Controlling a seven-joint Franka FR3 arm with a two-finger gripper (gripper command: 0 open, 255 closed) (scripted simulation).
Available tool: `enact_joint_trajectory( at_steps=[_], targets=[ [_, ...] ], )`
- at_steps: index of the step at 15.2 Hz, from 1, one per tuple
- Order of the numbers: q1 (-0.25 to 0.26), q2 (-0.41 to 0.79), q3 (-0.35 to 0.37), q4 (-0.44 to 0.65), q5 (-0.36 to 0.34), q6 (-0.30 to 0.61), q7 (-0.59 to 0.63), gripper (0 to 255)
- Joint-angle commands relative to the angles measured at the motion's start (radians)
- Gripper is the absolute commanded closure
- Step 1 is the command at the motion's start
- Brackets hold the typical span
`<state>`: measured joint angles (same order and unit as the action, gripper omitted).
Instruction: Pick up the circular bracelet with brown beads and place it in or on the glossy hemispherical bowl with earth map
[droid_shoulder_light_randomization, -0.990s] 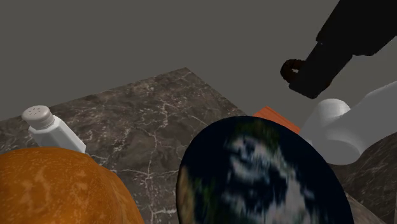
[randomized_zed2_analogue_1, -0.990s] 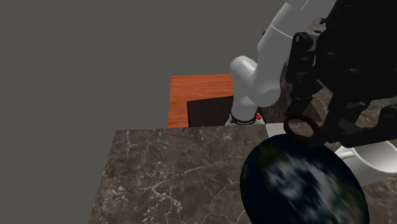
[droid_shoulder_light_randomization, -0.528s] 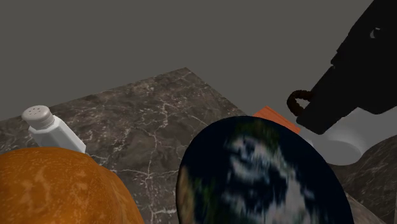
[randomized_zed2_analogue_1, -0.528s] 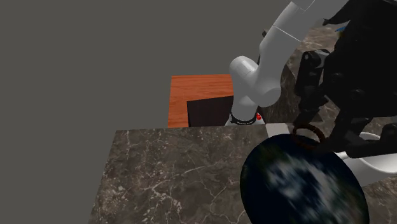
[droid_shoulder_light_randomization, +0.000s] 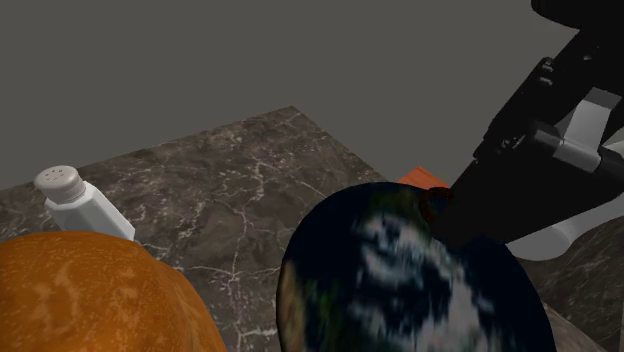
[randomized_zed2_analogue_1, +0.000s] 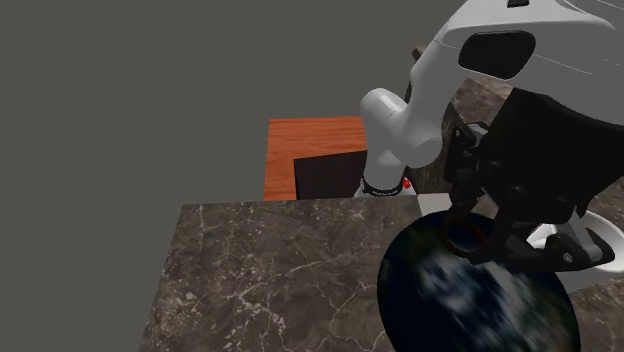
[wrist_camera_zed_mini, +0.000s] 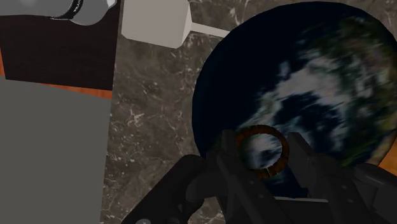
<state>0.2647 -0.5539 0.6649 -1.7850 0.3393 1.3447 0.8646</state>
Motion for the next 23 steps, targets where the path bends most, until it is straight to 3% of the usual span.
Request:
enact_joint_trajectory(
  at_steps=[1,8,9,14,18,23],
  targets=[
    [0.003,-0.008,-0.001,-0.021,0.003,0.014,-0.004,255],
    [0.003,-0.008,-0.001,-0.021,0.003,0.013,-0.004,255],
    [0.003,-0.008,-0.001,-0.021,0.003,0.013,-0.004,0],
    [0.003,-0.008,-0.001,-0.021,0.003,0.013,-0.004,0],
    [-0.024,0.074,0.013,0.175,-0.028,-0.105,0.034,0],
    [-0.024,0.074,0.013,0.175,-0.028,-0.105,0.034,0]
  ],
)
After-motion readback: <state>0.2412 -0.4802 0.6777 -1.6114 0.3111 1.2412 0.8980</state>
